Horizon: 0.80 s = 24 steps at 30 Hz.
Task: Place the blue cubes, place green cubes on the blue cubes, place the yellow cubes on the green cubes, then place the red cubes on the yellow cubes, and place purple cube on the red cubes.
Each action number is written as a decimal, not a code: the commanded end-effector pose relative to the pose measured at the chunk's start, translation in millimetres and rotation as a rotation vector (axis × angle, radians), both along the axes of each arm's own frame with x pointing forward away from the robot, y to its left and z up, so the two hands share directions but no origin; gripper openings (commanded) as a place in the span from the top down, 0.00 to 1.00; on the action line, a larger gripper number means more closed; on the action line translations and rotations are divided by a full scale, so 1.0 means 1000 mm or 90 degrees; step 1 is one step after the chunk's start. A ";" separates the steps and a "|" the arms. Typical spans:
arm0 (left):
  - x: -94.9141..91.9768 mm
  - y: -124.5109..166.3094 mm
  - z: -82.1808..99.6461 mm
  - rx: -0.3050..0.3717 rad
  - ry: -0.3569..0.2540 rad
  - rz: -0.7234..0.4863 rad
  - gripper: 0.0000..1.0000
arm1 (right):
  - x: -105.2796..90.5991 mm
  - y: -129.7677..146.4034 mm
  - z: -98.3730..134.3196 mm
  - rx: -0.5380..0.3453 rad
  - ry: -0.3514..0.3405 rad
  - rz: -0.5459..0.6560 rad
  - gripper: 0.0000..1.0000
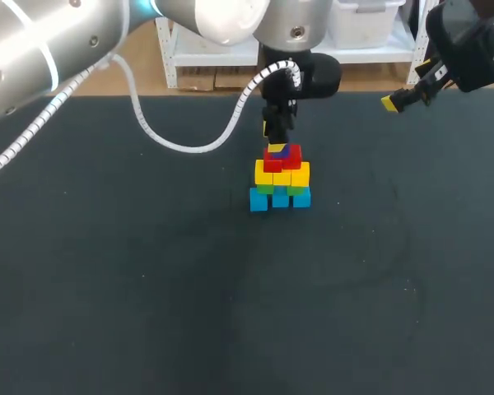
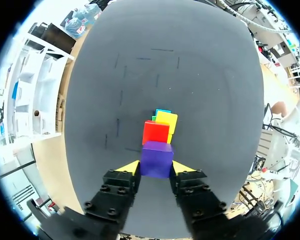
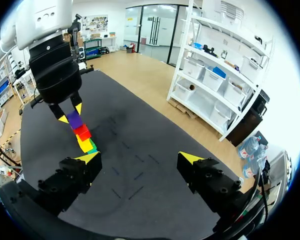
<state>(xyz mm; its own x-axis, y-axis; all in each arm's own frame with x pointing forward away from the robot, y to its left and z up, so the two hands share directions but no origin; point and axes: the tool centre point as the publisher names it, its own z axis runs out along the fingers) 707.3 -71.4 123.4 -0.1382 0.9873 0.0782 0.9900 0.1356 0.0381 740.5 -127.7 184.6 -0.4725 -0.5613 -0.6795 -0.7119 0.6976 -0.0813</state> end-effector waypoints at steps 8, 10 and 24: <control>0.004 -0.002 0.001 -0.008 -0.001 -0.008 0.25 | -0.001 0.000 0.000 -0.001 -0.001 -0.001 0.00; 0.003 -0.002 0.003 -0.012 -0.005 -0.009 0.00 | -0.001 0.000 0.000 -0.001 -0.001 -0.001 0.00; -0.033 0.034 0.032 -0.056 -0.099 0.024 0.00 | -0.001 0.000 0.000 -0.001 -0.001 -0.001 0.00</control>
